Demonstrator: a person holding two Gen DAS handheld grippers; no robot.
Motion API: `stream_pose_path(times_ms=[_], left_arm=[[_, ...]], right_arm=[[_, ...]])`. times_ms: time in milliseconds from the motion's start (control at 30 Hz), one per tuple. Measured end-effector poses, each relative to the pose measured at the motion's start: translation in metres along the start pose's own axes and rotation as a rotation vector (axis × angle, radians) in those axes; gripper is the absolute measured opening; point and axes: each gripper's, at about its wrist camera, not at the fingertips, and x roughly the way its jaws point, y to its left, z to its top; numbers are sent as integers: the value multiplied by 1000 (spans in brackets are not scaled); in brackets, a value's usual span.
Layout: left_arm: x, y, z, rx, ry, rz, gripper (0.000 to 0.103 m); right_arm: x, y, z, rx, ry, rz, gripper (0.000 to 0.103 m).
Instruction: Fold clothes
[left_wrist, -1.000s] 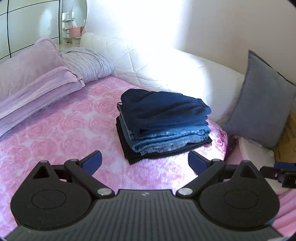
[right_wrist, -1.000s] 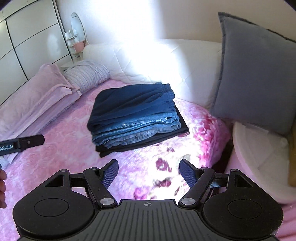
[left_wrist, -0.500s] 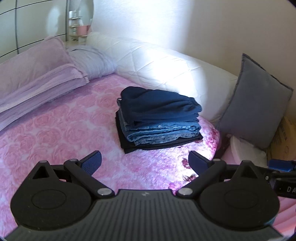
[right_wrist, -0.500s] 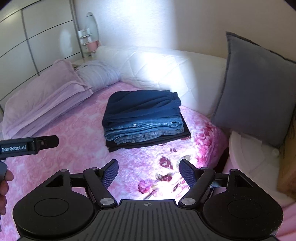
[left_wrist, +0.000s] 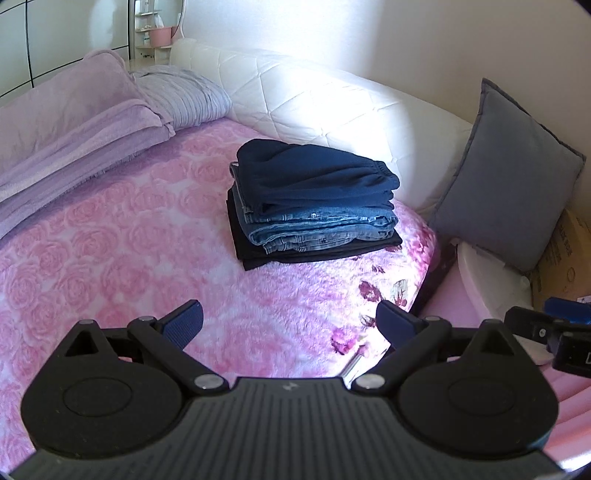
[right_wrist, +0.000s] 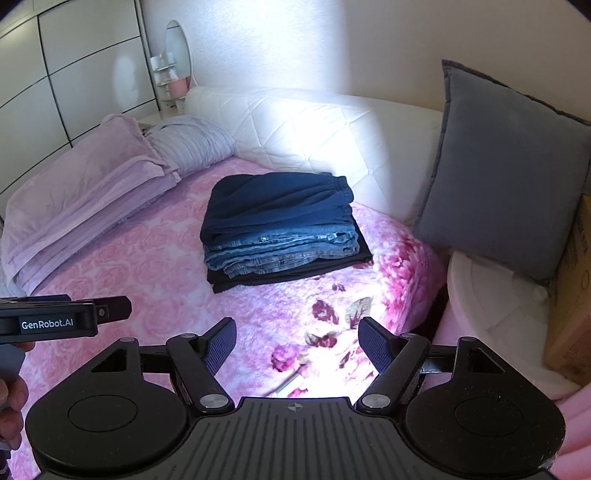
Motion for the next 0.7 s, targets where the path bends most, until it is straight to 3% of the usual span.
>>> stream_pose_path(times_ms=[700], left_arm=[[-10,16,-2,50,-46,28,99]], right_arm=[[-1,34,-4,-26,7,-42,76]])
